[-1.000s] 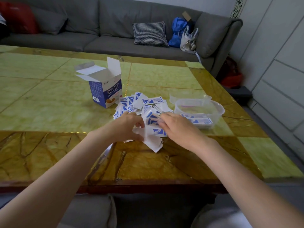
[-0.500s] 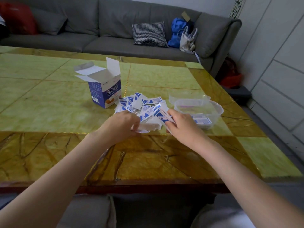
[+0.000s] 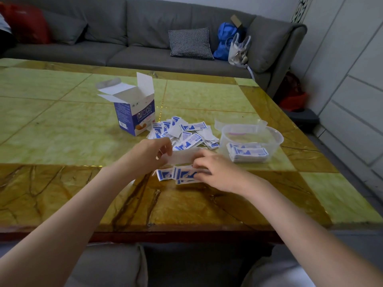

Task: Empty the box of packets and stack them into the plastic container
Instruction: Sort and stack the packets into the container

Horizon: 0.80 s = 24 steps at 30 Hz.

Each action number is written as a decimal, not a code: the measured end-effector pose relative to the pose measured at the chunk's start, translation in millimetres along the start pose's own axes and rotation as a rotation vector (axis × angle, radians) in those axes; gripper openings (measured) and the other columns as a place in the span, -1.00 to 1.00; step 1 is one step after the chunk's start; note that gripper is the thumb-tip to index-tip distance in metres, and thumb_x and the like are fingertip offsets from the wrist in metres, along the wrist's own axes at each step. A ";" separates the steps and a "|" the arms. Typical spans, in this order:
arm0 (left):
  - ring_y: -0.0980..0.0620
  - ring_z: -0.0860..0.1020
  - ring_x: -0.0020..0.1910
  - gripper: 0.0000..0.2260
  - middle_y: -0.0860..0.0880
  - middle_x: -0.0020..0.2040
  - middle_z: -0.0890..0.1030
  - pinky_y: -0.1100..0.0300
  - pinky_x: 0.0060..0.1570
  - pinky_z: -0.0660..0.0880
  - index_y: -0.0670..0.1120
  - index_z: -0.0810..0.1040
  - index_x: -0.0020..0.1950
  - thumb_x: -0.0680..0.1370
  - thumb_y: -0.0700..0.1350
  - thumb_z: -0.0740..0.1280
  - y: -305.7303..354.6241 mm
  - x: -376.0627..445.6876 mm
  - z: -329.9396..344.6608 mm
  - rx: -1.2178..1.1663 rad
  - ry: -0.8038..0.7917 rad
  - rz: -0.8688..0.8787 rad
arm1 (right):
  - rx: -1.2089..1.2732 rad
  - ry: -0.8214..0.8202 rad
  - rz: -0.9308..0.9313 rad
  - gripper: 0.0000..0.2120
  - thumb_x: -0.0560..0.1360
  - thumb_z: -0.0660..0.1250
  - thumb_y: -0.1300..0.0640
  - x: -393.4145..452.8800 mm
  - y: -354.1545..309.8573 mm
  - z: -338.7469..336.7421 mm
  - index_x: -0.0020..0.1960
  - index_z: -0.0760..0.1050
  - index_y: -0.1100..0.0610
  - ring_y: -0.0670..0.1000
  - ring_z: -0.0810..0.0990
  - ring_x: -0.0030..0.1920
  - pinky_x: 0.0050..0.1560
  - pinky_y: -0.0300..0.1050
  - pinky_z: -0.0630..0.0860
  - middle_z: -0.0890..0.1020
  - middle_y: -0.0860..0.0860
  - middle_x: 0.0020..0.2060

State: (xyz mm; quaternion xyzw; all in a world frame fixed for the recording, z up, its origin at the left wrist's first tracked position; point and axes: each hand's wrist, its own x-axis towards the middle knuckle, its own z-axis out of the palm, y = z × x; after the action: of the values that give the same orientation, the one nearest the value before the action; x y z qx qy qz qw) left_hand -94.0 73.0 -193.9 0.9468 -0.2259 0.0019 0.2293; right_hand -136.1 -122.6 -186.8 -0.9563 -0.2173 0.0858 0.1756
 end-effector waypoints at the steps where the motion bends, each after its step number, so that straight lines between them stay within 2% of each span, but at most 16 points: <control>1: 0.04 0.54 -0.15 -0.85 0.03 -0.13 0.54 0.36 -0.24 0.39 -0.10 0.47 0.02 0.48 -0.22 0.34 0.4 -0.1 -0.6 0.003 0.042 -0.005 | 0.002 0.006 0.001 -0.81 0.54 0.26 0.09 2.5 -2.3 1.7 0.10 0.52 0.14 -0.01 0.38 0.26 0.23 -0.18 0.31 0.40 0.00 0.27; 2: 0.05 0.52 -0.19 -0.83 0.04 -0.15 0.53 0.38 -0.28 0.37 -0.11 0.45 0.05 0.48 -0.22 0.34 1.6 -0.3 -2.2 -0.007 0.083 -0.017 | 0.014 0.012 0.001 -0.79 0.53 0.27 0.09 4.3 -5.6 2.7 0.11 0.53 0.15 0.00 0.36 0.29 0.20 -0.23 0.25 0.40 0.00 0.30; 4: 0.03 0.50 -0.23 -0.79 0.04 -0.22 0.52 0.28 -0.25 0.41 -0.12 0.45 0.07 0.47 -0.23 0.36 1.8 -0.5 -5.5 -0.031 0.170 -0.036 | 0.046 0.009 0.005 -0.77 0.52 0.29 0.08 10.2 -11.8 5.0 0.11 0.54 0.16 0.02 0.39 0.28 0.10 -0.24 0.24 0.44 0.01 0.29; 6: -0.02 0.51 -0.23 -0.86 0.03 -0.24 0.51 0.16 -0.21 0.45 -0.14 0.51 -0.01 0.45 -0.24 0.37 -0.3 -2.2 -8.4 -0.005 0.215 -0.050 | 0.053 0.005 -0.008 -0.77 0.50 0.32 0.09 17.5 -17.6 8.6 0.10 0.55 0.18 0.06 0.44 0.21 0.06 -0.20 0.32 0.49 0.05 0.22; 8: -0.05 0.52 -0.20 -0.92 0.02 -0.24 0.50 0.18 -0.25 0.42 -0.12 0.53 -0.15 0.42 -0.25 0.39 -4.8 -4.2 -9.1 0.037 0.220 -0.042 | 0.032 0.001 -0.017 -0.76 0.49 0.33 0.10 23.0 -23.3 11.9 0.10 0.55 0.19 0.07 0.44 0.18 0.04 -0.16 0.35 0.50 0.08 0.16; 10: 0.00 0.50 -0.17 -0.84 0.04 -0.20 0.48 0.25 -0.27 0.34 -0.05 0.46 -0.21 0.40 -0.26 0.40 -7.0 -5.7 -8.4 0.094 0.196 -0.024 | 0.022 -0.001 -0.005 -0.77 0.49 0.33 0.10 25.9 -28.1 13.7 0.10 0.55 0.17 0.07 0.44 0.10 -0.05 -0.15 0.34 0.50 0.08 0.02; 13: 0.09 0.46 -0.13 -0.80 0.07 -0.15 0.46 0.31 -0.22 0.33 -0.01 0.40 -0.22 0.41 -0.23 0.40 -8.1 -6.7 -8.6 0.135 0.116 -0.034 | 0.027 0.040 -0.021 -0.80 0.48 0.35 0.12 26.6 -30.5 10.6 0.08 0.58 0.14 -0.02 0.37 -0.07 -0.11 -0.19 0.26 0.39 -0.05 -0.19; 16: 0.10 0.45 -0.18 -0.74 0.13 -0.26 0.44 0.43 -0.36 0.28 0.02 0.36 -0.31 0.41 -0.19 0.42 -8.9 -6.3 -9.8 0.115 0.003 -0.036 | 0.035 0.038 -0.027 -0.77 0.47 0.36 0.14 22.3 -22.7 -2.4 0.12 0.58 0.11 -0.03 0.42 -0.11 -0.18 -0.21 0.28 0.45 -0.10 -0.22; 19: 0.11 0.44 -0.19 -0.79 0.07 -0.19 0.45 0.45 -0.30 0.34 0.00 0.43 -0.28 0.39 -0.19 0.45 -7.6 -5.1 -11.0 0.016 -0.072 -0.034 | 0.269 0.077 0.057 -0.68 0.47 0.36 0.21 13.3 -10.1 -17.3 0.21 0.49 0.06 -0.06 0.51 -0.14 -0.12 -0.24 0.41 0.50 -0.11 -0.19; 21: 0.15 0.42 -0.23 -0.80 0.10 -0.22 0.44 0.42 -0.26 0.35 0.02 0.45 -0.27 0.38 -0.14 0.47 -5.8 -4.6 -11.0 -0.028 -0.112 -0.046 | 0.362 0.089 0.125 -0.62 0.48 0.34 0.22 9.0 -1.5 -20.8 0.27 0.41 0.03 0.00 0.55 -0.04 0.03 -0.10 0.46 0.51 -0.05 -0.14; 23: 0.16 0.44 -0.25 -0.81 0.14 -0.25 0.45 0.37 -0.24 0.39 0.06 0.47 -0.30 0.37 -0.10 0.48 -4.9 -4.1 -10.3 -0.057 -0.133 -0.047 | 0.377 0.135 0.195 -0.71 0.50 0.32 0.22 6.6 1.9 -19.8 0.21 0.47 0.12 0.07 0.56 0.06 0.14 0.00 0.46 0.59 0.04 -0.03; 24: 0.15 0.46 -0.24 -0.81 0.14 -0.26 0.48 0.35 -0.22 0.42 0.09 0.48 -0.32 0.37 -0.09 0.48 -4.6 -4.0 -10.2 -0.079 -0.131 -0.050 | 0.461 0.170 0.239 -0.76 0.51 0.30 0.24 5.2 1.8 -17.7 0.17 0.51 0.18 0.10 0.58 0.04 0.15 0.03 0.47 0.61 0.10 0.00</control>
State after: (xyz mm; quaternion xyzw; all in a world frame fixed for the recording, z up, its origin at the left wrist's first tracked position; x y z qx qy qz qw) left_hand -94.6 82.8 -187.2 0.9405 -0.2163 -0.0746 0.2513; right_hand -126.6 -127.0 -171.6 -0.9137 -0.0624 0.0726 0.3950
